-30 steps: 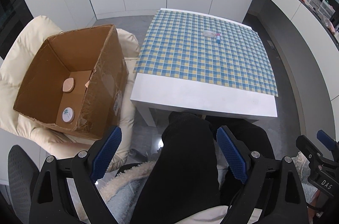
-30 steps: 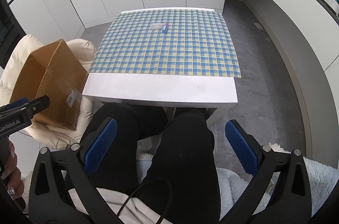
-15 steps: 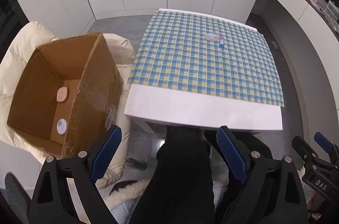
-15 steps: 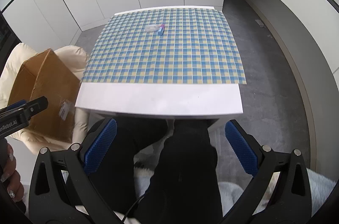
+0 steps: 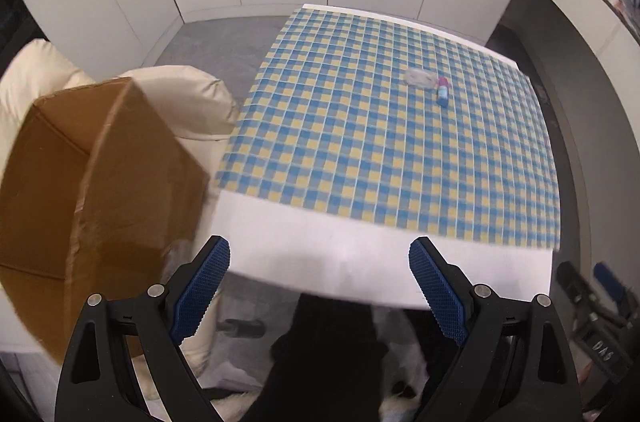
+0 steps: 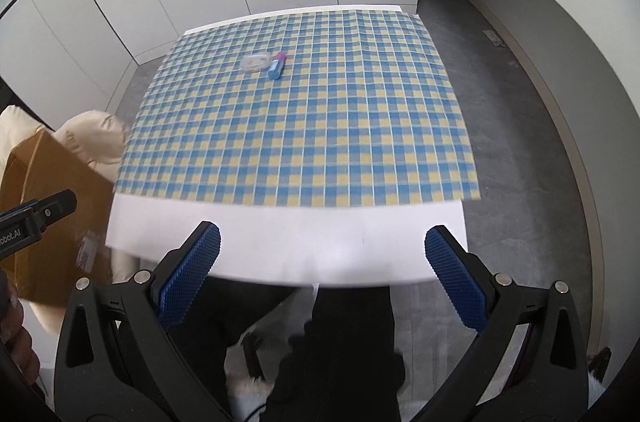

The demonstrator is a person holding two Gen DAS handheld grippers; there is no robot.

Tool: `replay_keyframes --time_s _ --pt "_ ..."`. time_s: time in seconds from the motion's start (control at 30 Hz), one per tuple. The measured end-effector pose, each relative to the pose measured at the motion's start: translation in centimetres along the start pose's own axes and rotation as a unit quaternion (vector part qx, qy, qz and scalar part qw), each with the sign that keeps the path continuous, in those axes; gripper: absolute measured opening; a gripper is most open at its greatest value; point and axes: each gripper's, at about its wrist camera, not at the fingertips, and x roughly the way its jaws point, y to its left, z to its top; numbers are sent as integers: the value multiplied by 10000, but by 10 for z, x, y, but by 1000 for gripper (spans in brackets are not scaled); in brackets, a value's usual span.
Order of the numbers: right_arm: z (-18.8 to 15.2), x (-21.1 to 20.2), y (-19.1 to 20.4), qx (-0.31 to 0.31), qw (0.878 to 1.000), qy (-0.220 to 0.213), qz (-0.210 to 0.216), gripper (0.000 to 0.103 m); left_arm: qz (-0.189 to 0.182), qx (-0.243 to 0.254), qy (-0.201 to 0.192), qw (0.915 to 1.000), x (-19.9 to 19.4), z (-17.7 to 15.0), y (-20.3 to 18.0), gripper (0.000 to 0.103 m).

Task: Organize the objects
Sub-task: 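Move both open tools over the checkered table toward the clear case and bottle, then grasp the pink-capped bottle with the right tool while the left tool grasps the clear case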

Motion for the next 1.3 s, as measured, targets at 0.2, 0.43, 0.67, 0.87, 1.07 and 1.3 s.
replay_keyframes --time_s 0.2,0.43,0.67,0.87,1.07,1.3 --pt "24 55 -10 -2 9999 143 84 103 125 24 86 9999 54 40 -24 92" --pt "55 113 -3 -405 9989 79 236 103 156 140 177 9996 118 89 -53 92" --pt "106 179 11 -1080 9894 -68 968 103 166 167 302 9993 174 129 -62 92" --pt "178 241 26 -2534 9545 -130 1570 103 209 246 430 9986 207 140 -63 92" --pt "205 281 49 -3629 9157 131 1720 101 122 226 638 9976 233 140 -59 92" --pt "193 296 83 -4560 8770 -61 1514 59 59 288 660 9974 246 142 -62 92"
